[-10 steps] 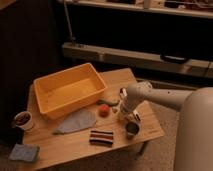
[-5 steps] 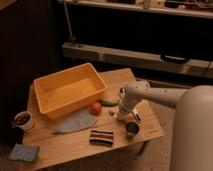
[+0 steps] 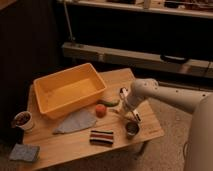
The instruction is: Place fork in tray
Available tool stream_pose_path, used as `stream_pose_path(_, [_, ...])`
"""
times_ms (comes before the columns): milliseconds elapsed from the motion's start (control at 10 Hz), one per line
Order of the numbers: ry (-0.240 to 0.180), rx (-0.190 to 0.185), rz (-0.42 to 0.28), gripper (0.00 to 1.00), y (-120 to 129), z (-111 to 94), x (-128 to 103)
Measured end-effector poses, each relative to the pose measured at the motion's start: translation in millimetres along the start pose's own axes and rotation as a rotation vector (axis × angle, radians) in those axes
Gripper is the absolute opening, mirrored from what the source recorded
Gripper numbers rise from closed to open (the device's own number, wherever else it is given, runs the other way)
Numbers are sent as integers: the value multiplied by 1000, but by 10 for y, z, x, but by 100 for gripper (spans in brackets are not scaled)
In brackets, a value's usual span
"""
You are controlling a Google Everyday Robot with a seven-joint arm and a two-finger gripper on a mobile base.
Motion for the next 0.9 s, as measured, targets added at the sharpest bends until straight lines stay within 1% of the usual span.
stream_pose_path(100, [-30,18,5,0,-63,-233,-15])
stream_pose_path(200, [-66,45,8,0,-166,-552,-52])
stream_pose_path(300, [-97,66,5,1,-273,-817,-117])
stream_pose_path(400, [-125,89,-3,5,-372,-1045,-187])
stream_pose_path(500, [-151,110,-17,15,-466,-1241,-242])
stream_pose_path(600, [-168,125,-35,25,-509,-1364,-290])
stream_pose_path(700, [-178,131,-57,35,-500,-1425,-346])
stream_pose_path(900, [-189,136,-98,53,-427,-1413,-395])
